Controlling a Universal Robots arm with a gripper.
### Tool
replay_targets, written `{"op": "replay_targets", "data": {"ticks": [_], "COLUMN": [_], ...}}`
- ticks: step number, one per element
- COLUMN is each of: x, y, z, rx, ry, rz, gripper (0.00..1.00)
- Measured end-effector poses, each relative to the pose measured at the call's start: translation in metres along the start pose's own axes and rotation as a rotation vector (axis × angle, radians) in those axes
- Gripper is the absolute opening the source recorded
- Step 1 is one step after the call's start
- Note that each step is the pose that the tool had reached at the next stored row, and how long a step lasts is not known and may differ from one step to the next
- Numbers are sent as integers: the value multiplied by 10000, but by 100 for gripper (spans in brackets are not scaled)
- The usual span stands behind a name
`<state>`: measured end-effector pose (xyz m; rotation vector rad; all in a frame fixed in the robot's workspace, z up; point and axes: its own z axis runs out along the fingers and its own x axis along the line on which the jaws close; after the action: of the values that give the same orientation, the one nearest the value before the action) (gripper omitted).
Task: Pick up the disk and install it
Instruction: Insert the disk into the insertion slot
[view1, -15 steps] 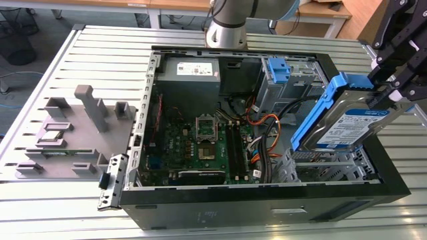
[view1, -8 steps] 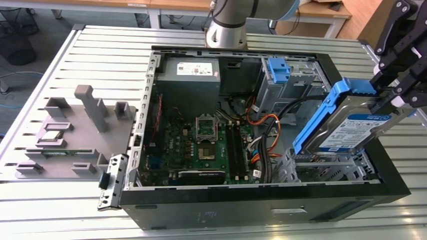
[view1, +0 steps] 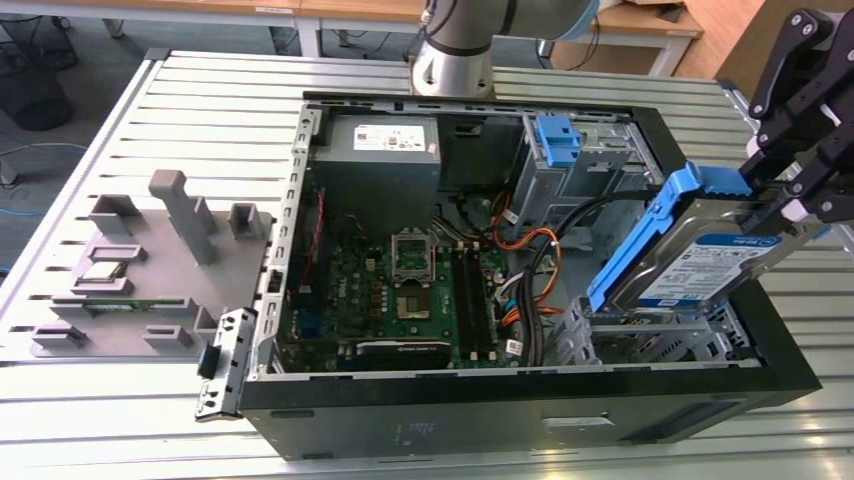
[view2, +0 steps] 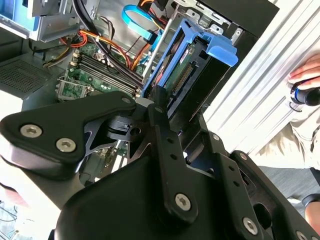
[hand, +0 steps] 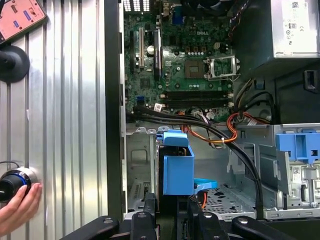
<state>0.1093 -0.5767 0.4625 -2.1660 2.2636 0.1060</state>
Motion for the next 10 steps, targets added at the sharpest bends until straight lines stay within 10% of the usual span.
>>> {"op": "replay_targets", "data": {"ticks": [10], "x": [2], "y": [-4], "z": [40], "rx": [-2], "ry": [-21], "rz": [-31], "gripper": [35]}}
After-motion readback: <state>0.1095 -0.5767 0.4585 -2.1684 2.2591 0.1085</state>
